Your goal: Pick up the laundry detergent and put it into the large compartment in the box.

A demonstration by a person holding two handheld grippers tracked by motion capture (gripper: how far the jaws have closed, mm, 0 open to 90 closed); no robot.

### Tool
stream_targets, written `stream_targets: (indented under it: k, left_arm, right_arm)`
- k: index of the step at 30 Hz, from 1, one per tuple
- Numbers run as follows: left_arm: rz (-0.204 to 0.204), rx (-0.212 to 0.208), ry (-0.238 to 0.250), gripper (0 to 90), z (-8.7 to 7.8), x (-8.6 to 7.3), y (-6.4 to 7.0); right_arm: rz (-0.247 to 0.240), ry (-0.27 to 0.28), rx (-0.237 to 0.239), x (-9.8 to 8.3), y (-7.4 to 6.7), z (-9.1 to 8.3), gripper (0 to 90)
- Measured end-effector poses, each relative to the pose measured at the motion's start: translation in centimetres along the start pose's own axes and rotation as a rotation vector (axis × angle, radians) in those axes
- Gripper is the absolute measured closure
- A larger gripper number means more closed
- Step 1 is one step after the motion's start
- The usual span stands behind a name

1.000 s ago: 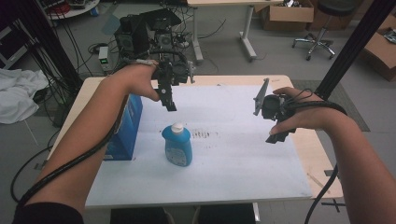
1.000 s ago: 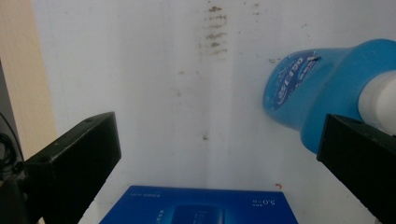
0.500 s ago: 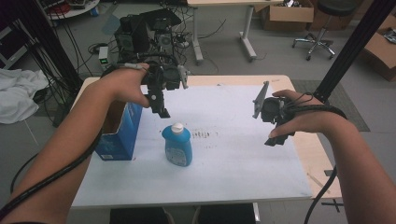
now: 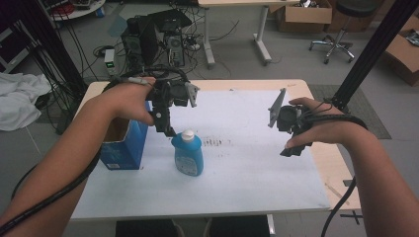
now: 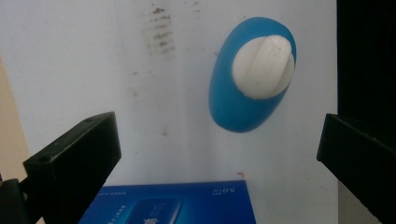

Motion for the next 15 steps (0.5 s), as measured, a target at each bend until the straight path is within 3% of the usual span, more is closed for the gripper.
stream_targets:
  k: [6, 15]
  left_arm:
    - [0.016, -0.013, 0.004, 0.1, 0.5, 0.2, 0.6]
    - [0.058, -0.029, -0.027, 0.1, 1.9, 0.2, 1.5]
  right_arm:
    - [0.003, 0.002, 0.003, -0.1, -0.2, 0.2, 16.0]
    - [0.002, 0.005, 0.001, 0.1, -0.4, 0.2, 16.0]
Point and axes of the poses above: each handheld gripper's, and its own axes: z roughly forward along the jaws, x roughly out of its top, y roughly to its right, the point moved 9 cm from there along z, roughly forward along the jaws, and after that the axes turned 9 degrees about y, right-handed, at the moved point
